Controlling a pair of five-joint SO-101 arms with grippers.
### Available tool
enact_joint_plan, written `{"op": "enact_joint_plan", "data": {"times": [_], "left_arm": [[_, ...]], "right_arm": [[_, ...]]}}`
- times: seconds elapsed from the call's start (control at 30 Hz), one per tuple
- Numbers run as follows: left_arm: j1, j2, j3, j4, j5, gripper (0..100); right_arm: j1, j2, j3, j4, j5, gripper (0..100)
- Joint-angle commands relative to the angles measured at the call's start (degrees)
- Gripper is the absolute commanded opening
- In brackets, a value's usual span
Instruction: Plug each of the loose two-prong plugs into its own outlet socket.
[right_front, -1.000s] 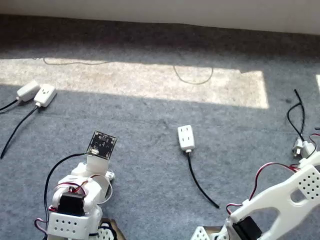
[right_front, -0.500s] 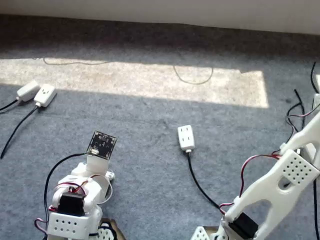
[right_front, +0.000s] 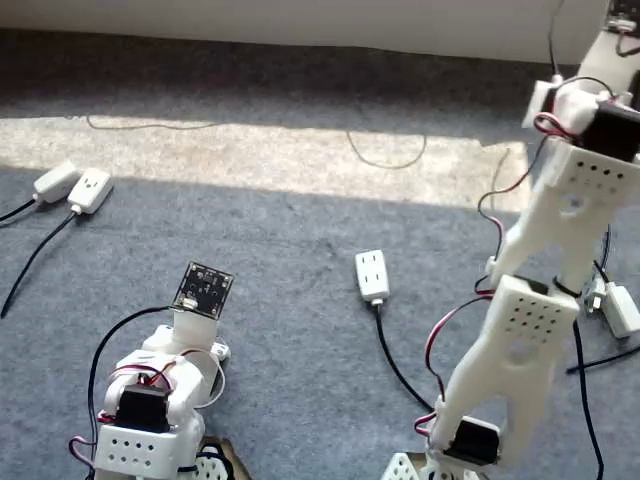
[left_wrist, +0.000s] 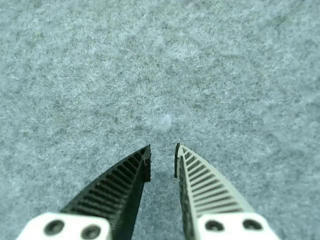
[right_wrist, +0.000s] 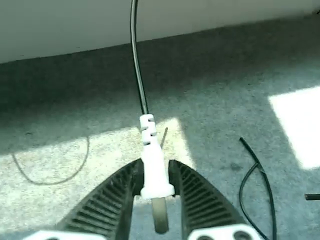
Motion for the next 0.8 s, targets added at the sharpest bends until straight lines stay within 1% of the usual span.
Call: {"op": "enact_joint_plan", "data": {"times": [0.0, 0.13, 0.27, 0.47, 0.63, 0.77], "left_arm": [[-0.7, -0.4, 0.7, -1.0, 0.1, 10], [-0.7, -0.4, 0.7, -1.0, 0.1, 10], [-0.7, -0.4, 0.7, -1.0, 0.1, 10], [-0.7, -0.4, 0.7, -1.0, 0.1, 10], [-0.7, -0.4, 0.7, -1.0, 0.1, 10], [-0.7, -0.4, 0.7, -1.0, 0.1, 10]], "right_arm": [[-8.1, -5.2, -4.7, 2.4, -5.3, 5.5], [-18.5, -6.6, -4.7, 2.4, -8.8, 5.5], [-30.5, -7.6, -4.6, 2.4, -9.1, 5.5], [-50.8, -6.8, -4.5, 2.4, -8.9, 5.5], [-68.2, -2.2, -4.5, 2.3, -8.7, 5.6], [-77.3, 3.7, -4.6, 2.3, -1.3, 5.6]]}}
